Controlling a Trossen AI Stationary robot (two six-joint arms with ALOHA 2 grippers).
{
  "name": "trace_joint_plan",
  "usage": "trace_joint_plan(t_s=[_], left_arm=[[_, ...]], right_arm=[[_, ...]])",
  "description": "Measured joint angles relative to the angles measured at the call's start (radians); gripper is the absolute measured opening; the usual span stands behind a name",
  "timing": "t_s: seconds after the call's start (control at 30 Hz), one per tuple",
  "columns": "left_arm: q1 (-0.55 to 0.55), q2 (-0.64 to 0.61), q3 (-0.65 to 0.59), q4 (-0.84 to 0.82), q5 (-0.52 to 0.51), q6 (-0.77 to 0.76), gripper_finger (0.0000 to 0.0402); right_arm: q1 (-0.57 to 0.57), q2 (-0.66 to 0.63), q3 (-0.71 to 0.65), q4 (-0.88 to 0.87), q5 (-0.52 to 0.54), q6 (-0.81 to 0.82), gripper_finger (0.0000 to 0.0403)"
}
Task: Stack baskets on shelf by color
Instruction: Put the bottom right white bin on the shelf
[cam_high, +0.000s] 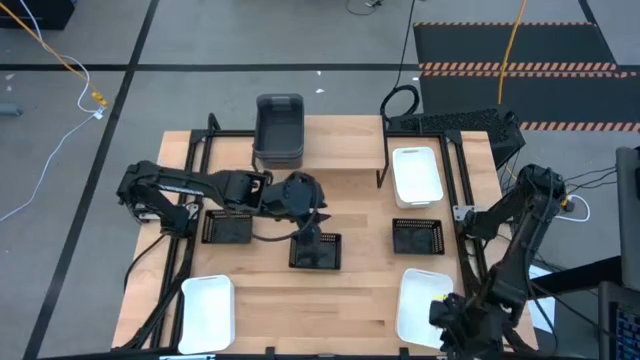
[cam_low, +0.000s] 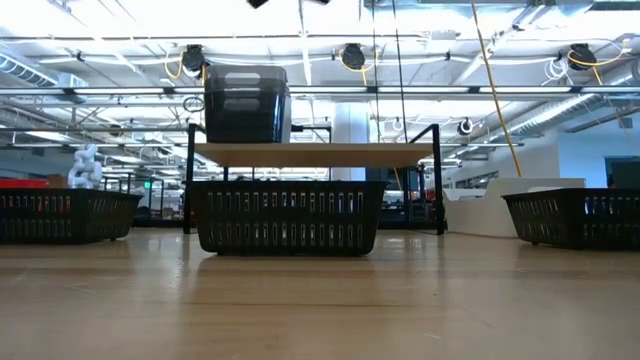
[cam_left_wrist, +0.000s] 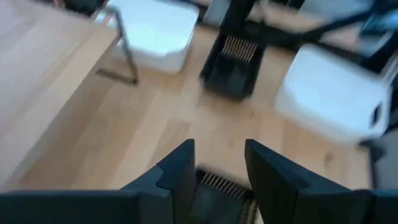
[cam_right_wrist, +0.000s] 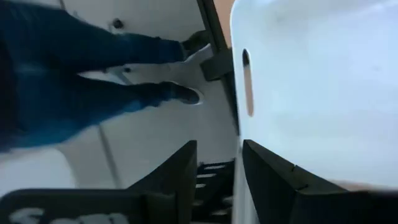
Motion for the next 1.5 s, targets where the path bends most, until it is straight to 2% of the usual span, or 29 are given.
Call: trace_joint_plan(t_s=[0.13, 0.33, 0.47, 0.57, 0.7, 0.83, 0.97, 1.1, 1.33, 1.5], left_arm=[[-0.028, 0.027, -0.003, 0.038, 0.001, -0.081, 0.014], [-0.084, 0.05, -0.001, 0.048, 0.001, -0.177, 0.014], [-0.119, 0.052, -0.002, 0.037, -0.031, -0.259, 0.014], [-0.14, 0.05, -0.002, 0.036, -0.05, -0.303, 0.014], [-0.154, 0.051, -0.002, 0.038, -0.052, -0.337, 0.014], [-0.158, 0.051, -0.002, 0.038, -0.053, -0.344, 0.014], [-0.159, 0.047, -0.001, 0.036, -0.053, -0.34, 0.014], [-0.158, 0.032, -0.001, 0.032, -0.053, -0.317, 0.014], [-0.158, -0.082, -0.001, 0.029, -0.068, -0.212, 0.014], [-0.159, -0.212, 0.0, 0.024, -0.127, -0.122, 0.014]], right_arm=[[0.012, 0.04, -0.004, 0.016, 0.017, -0.074, 0.0132], [0.015, 0.09, -0.004, 0.058, 0.118, -0.147, 0.0172], [0.015, 0.14, -0.004, 0.07, 0.114, -0.177, 0.0199], [0.015, 0.17, -0.004, 0.051, 0.11, -0.163, 0.0201], [0.016, 0.212, -0.004, 0.043, 0.078, -0.164, 0.018], [0.021, 0.253, -0.005, 0.043, 0.014, -0.171, 0.0141], [0.022, 0.272, -0.005, 0.042, -0.044, -0.186, 0.0081], [0.016, 0.224, -0.005, 0.027, -0.043, -0.207, 0.0015], [-0.085, 0.005, 0.009, 0.017, -0.039, -0.278, 0.0003], [-0.219, -0.099, 0.135, -0.096, -0.037, -0.402, 0.0001]])
